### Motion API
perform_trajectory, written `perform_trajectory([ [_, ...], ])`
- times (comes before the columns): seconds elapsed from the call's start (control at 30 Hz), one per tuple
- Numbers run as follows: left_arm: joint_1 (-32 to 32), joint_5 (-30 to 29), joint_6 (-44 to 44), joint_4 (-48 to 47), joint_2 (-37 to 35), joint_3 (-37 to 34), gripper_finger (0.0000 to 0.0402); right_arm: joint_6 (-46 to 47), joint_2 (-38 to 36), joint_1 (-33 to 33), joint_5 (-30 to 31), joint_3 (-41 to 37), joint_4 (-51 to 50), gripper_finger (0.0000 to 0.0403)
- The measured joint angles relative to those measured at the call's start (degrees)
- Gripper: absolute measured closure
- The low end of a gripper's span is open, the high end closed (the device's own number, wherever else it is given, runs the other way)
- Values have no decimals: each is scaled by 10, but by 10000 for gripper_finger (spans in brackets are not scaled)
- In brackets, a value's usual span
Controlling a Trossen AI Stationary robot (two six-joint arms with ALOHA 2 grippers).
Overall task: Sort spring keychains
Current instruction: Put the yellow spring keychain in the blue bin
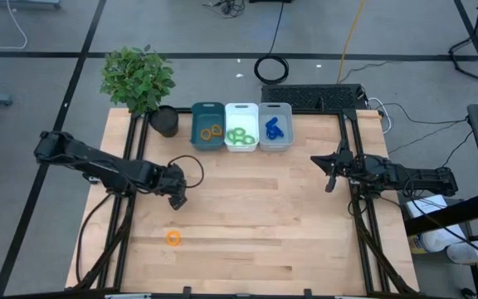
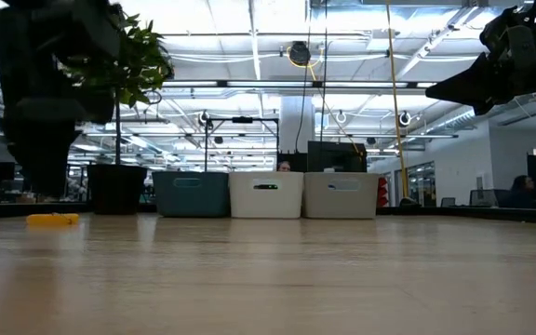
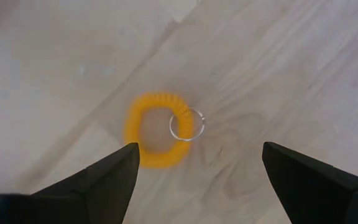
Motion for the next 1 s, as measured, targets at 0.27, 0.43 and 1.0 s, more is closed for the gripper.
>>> perform_trajectory([
  [0.27,2,21,21,72,58,-27,53,0,0,0,0,0,0,403],
  [0.43,4,31,35,91,90,-26,53,0,0,0,0,0,0,403],
  [1.0,13,55,41,104,94,-25,353,0,0,0,0,0,0,403],
])
